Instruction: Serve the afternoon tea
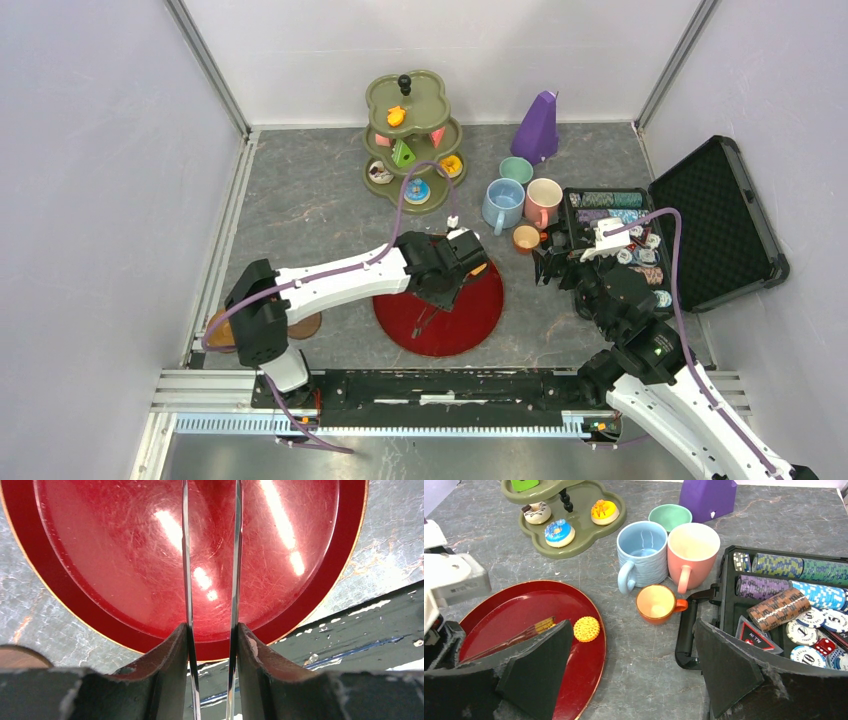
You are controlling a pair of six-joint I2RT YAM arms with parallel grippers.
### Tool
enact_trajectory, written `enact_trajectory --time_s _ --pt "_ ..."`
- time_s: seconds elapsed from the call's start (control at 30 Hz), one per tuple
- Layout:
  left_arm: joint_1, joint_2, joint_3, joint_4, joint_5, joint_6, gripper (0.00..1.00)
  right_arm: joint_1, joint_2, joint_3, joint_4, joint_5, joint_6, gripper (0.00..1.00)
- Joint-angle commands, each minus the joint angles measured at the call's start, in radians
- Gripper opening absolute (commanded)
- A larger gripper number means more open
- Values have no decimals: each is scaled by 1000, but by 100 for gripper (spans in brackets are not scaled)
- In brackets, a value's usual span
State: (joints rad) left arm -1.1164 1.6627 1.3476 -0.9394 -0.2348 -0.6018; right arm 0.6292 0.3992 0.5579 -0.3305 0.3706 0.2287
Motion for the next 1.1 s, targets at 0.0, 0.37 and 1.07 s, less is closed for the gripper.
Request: enact_trajectory --time_s 0.0,0.37,1.07 --pt "8 -79 83 -39 -77 49 37 3 6 2 46 14 7 98" --pt "177 -61 422 -98 -110 235 35 3 24 15 86 88 -32 98" --pt "413 260 1040 -108 -216 362 35 2 2 48 32 111 -39 98"
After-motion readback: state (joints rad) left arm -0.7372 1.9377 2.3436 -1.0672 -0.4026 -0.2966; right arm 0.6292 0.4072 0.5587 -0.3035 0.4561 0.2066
